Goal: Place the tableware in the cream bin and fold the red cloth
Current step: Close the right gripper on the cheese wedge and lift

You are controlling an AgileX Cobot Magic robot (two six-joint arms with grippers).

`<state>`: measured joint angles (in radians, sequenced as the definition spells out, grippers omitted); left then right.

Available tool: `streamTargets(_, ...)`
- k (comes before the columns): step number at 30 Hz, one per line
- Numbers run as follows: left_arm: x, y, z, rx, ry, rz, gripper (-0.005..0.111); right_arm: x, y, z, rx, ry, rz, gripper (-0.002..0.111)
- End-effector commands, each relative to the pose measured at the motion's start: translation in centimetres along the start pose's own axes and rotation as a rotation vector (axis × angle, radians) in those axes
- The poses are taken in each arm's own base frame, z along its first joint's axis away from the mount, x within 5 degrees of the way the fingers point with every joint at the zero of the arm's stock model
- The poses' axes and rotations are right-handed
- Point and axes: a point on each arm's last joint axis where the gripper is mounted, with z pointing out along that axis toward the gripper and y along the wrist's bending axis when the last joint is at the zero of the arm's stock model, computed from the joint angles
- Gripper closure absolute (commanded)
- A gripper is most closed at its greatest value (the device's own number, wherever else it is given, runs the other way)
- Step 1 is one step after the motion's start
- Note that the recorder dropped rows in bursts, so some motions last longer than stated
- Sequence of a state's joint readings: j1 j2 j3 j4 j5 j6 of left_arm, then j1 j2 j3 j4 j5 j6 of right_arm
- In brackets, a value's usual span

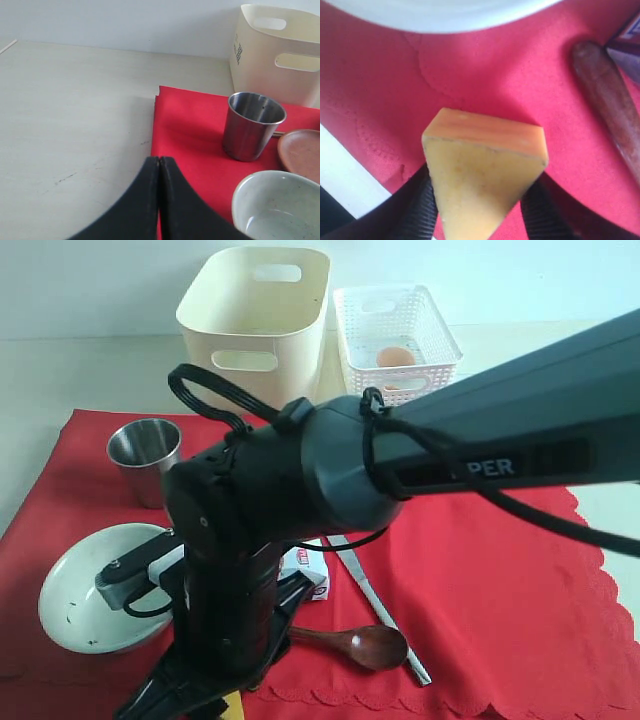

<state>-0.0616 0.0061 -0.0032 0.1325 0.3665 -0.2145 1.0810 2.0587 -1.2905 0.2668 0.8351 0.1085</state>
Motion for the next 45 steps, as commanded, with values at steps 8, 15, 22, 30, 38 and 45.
streamTargets(8, 0.0, 0.0, 0.0, 0.001, -0.011, -0.006, 0.107, 0.6, 0.0, -0.3, 0.008, 0.061, -0.035, 0.108)
streamTargets(15, 0.0, 0.0, 0.0, 0.001, -0.011, -0.006, 0.107, 0.6, 0.4, -2.3, -0.005, 0.015, -0.051, 0.108)
streamTargets(22, 0.0, 0.0, 0.0, 0.001, -0.011, -0.006, 0.107, 0.9, 0.9, -5.0, -0.025, -0.056, -0.066, 0.108)
streamTargets(30, 0.0, 0.0, 0.0, 0.001, -0.011, -0.006, 0.107, 1.6, 1.5, -9.2, -0.052, -0.163, -0.089, 0.108)
streamTargets(38, 0.0, 0.0, 0.0, 0.001, -0.011, -0.006, 0.107, 2.5, 1.8, -12.4, -0.061, -0.252, -0.116, 0.108)
streamTargets(45, 0.0, 0.0, 0.0, 0.001, -0.011, -0.006, 0.107, 3.4, 1.9, -14.9, -0.061, -0.323, -0.139, 0.108)
